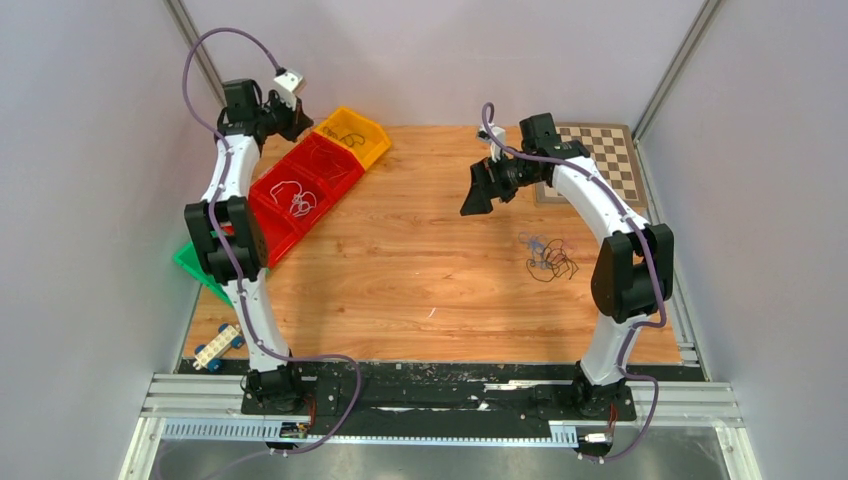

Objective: Untangle the cables

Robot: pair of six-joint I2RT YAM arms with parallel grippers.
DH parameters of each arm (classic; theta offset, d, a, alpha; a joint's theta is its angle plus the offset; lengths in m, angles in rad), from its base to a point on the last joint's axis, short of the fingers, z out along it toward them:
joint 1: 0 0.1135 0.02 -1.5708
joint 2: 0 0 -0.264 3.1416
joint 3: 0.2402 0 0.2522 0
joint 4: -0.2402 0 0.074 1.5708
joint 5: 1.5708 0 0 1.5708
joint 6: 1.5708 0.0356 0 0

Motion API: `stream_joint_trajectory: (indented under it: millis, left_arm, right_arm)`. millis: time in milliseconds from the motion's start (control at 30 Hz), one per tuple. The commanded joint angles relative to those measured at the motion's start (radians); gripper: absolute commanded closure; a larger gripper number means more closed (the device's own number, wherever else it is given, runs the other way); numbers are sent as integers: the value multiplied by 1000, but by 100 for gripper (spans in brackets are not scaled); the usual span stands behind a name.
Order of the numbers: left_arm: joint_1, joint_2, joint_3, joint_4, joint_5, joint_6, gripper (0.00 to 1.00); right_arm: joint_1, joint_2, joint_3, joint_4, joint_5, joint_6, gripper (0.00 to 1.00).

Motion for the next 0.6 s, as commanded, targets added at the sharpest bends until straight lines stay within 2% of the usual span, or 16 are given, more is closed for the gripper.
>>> stream_joint_trajectory:
  millis: [0, 167, 300, 467, 500, 567]
  left_arm:
    - [7, 30, 37, -83, 43, 179, 100]
    - [6, 84, 52, -143, -2, 303, 100]
    - [5, 132, 102, -146, -59, 305, 100]
    - [5, 118, 124, -135, -84, 256, 68]
    - [6, 96, 110, -125, -84, 250, 58]
    - [5, 55, 85, -103, -83, 230, 50]
  right_arm:
    - [-8, -51, -2, 20, 11, -20, 0]
    - [-10, -48, -12, 16, 22, -28, 0]
    - [-15, -43, -25, 11, 54, -45, 0]
    - [-40, -15, -27, -16, 109, -85, 0]
    - [-48, -10, -26, -21, 120, -91, 0]
    - [-63, -4, -24, -34, 140, -110, 0]
